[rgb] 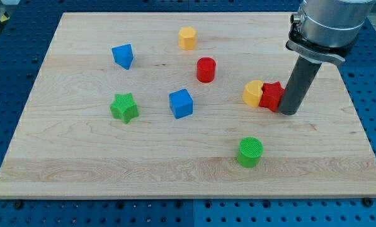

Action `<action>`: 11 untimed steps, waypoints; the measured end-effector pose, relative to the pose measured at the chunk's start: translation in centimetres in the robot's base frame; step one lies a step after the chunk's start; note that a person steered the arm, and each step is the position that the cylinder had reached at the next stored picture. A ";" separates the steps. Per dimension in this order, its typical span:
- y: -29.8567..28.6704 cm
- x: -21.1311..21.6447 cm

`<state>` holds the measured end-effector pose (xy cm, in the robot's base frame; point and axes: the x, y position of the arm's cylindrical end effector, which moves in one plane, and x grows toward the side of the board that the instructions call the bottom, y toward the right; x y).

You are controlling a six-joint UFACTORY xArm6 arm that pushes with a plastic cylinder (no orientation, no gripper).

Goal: Move your arm below the green circle

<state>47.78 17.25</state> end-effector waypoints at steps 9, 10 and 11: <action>-5.9 14.1; -8.8 14.1; -10.7 14.1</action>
